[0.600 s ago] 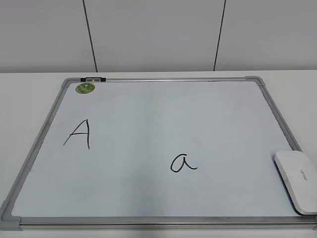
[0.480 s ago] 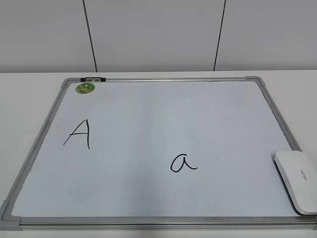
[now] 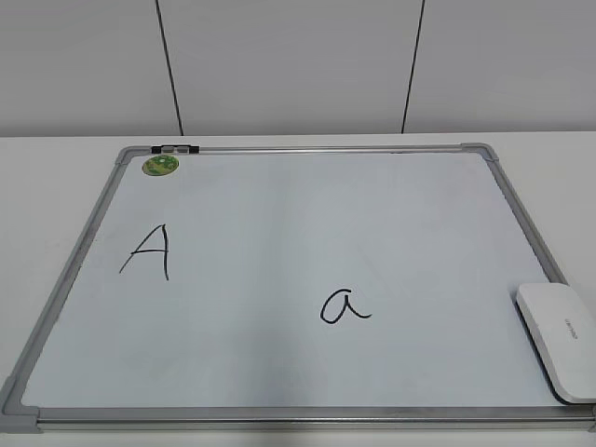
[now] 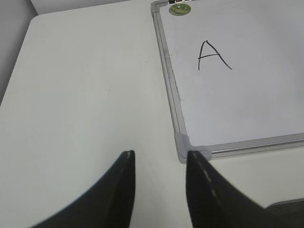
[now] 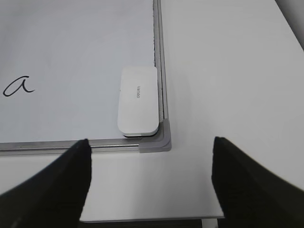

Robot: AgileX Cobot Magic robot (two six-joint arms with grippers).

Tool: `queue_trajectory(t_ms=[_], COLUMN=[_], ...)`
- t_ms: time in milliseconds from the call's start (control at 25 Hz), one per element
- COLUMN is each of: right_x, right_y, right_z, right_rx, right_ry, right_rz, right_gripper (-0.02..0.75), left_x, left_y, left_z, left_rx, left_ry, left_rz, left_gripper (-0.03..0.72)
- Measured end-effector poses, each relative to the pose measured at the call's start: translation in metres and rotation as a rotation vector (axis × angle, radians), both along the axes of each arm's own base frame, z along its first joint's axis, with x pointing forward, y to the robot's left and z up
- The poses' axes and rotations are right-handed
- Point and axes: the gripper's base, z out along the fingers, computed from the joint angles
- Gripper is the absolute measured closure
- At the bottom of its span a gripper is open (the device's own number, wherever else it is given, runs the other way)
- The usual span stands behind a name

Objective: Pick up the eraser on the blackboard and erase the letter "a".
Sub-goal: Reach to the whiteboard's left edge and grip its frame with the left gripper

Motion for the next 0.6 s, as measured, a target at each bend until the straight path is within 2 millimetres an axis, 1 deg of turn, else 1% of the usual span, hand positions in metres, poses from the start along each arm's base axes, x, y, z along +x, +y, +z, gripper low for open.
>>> queue_trajectory(t_ms=[480,520,560,600], right_x=[0.0,0.0,0.0,0.0], right_y=[0.0,0.0,0.0,0.0], right_z=[0.0,0.0,0.0,0.0], right_rx=[0.0,0.0,0.0,0.0], right_ry=[0.0,0.0,0.0,0.0], right_rz=[0.0,0.0,0.0,0.0], right_gripper=[0.151,0.151,0.151,0.151], left_x=[0.0,0.0,0.0,0.0], left_y=[0.0,0.0,0.0,0.0], left_z=[0.0,0.0,0.0,0.0], left_rx=[0.0,0.0,0.0,0.0], left_ry=[0.0,0.0,0.0,0.0], left_rz=[0.0,0.0,0.0,0.0], left_gripper=[0.421,0.41,0.383,0.335])
